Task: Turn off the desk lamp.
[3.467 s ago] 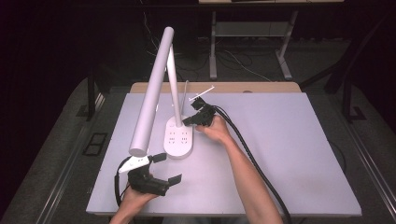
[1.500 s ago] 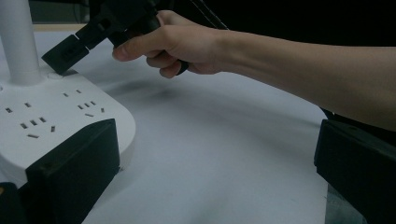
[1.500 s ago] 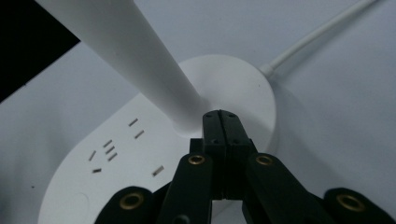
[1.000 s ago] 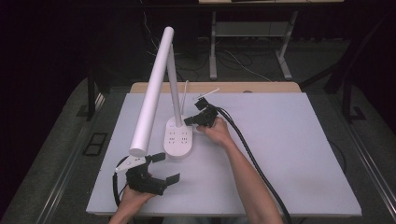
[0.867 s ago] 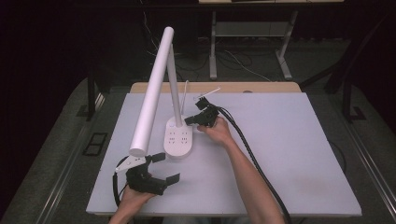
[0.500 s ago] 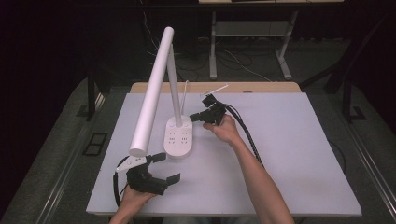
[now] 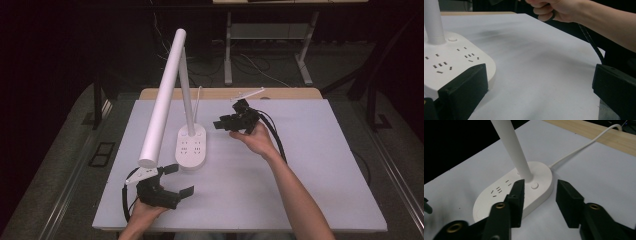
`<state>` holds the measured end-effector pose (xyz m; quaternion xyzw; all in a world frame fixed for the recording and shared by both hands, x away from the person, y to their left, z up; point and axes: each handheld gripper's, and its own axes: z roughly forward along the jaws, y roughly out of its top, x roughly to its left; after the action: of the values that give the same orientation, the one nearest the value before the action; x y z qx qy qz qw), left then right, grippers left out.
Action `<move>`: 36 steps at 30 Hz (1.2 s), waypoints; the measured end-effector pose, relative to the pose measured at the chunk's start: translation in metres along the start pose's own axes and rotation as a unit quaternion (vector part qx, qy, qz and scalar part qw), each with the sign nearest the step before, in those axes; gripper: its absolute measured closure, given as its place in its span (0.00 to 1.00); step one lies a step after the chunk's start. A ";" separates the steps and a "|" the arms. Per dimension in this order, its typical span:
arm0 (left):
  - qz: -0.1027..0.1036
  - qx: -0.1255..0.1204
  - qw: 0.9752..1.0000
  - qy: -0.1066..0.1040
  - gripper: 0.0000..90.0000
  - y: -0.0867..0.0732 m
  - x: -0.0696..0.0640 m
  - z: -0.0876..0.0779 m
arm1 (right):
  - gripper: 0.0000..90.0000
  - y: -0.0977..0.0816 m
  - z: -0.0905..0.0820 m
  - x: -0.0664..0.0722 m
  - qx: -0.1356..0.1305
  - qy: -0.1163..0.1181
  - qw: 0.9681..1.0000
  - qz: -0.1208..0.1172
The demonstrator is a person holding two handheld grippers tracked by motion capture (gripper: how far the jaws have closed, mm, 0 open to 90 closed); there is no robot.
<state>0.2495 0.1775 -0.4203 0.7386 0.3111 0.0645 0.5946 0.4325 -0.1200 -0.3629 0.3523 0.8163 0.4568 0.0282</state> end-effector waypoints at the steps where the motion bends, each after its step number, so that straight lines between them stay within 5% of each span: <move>1: 0.000 0.000 1.000 0.000 0.00 0.000 0.000 0.000 | 0.53 -0.001 -0.004 -0.001 -0.006 -0.005 1.000 -0.005; 5: -0.004 -0.003 1.000 0.000 0.00 0.000 -0.001 0.000 | 0.40 -0.005 -0.016 0.000 -0.009 -0.014 1.000 0.003; 7: -0.005 -0.004 1.000 0.001 0.00 0.000 -0.001 0.001 | 0.17 -0.010 -0.028 -0.002 -0.005 -0.017 1.000 0.002; 11: -0.005 -0.005 1.000 0.002 0.00 0.000 -0.001 0.000 | 0.01 -0.021 -0.046 -0.008 0.004 -0.017 1.000 0.022; 36: -0.003 0.000 1.000 0.003 0.00 0.000 0.000 0.001 | 0.01 -0.104 -0.126 -0.003 -0.015 -0.038 0.998 0.046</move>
<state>0.2495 0.1765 -0.4210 0.7374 0.3151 0.0649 0.5940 0.3312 -0.2483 -0.3701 0.4062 0.7908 0.4558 0.0436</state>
